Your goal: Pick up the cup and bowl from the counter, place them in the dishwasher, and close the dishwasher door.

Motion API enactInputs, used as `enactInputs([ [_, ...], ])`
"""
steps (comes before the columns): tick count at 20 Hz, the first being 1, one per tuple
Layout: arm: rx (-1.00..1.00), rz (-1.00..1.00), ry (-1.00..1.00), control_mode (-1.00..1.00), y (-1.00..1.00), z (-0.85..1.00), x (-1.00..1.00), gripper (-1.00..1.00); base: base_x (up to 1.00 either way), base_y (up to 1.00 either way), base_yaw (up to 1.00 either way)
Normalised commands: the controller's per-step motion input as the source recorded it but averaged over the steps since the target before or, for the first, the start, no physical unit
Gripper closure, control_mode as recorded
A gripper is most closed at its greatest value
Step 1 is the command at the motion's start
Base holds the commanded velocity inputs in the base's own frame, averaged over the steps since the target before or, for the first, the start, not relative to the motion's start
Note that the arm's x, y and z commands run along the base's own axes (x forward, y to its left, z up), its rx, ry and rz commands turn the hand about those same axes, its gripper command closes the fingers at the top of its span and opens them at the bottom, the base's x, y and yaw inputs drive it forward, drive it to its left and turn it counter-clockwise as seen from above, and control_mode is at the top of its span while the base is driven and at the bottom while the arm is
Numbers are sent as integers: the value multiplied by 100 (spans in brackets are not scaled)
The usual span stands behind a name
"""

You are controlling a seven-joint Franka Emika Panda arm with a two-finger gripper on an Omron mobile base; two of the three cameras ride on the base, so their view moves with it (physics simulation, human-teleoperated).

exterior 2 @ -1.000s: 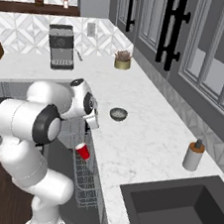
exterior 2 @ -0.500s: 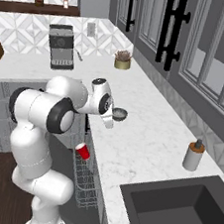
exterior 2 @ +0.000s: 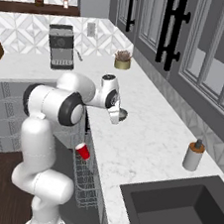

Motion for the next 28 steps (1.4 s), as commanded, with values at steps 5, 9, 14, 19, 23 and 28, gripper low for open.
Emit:
enactInputs([
  [5, 0, 0, 0, -100, 0, -26, 46, -100, 0, 0, 0],
  [9, 0, 0, 2, -100, 0, -14, 49, -100, 0, 0, 0],
  [14, 0, 0, 5, -100, 0, -21, 45, -100, 0, 0, 0],
  [19, 0, 0, 6, -100, 0, -28, 34, -100, 0, 0, 0],
  [23, 0, 0, 4, -100, -5, -20, 22, -100, 0, 0, 0],
  [28, 0, 0, 1, -100, -5, -23, 6, -100, 0, 0, 0],
])
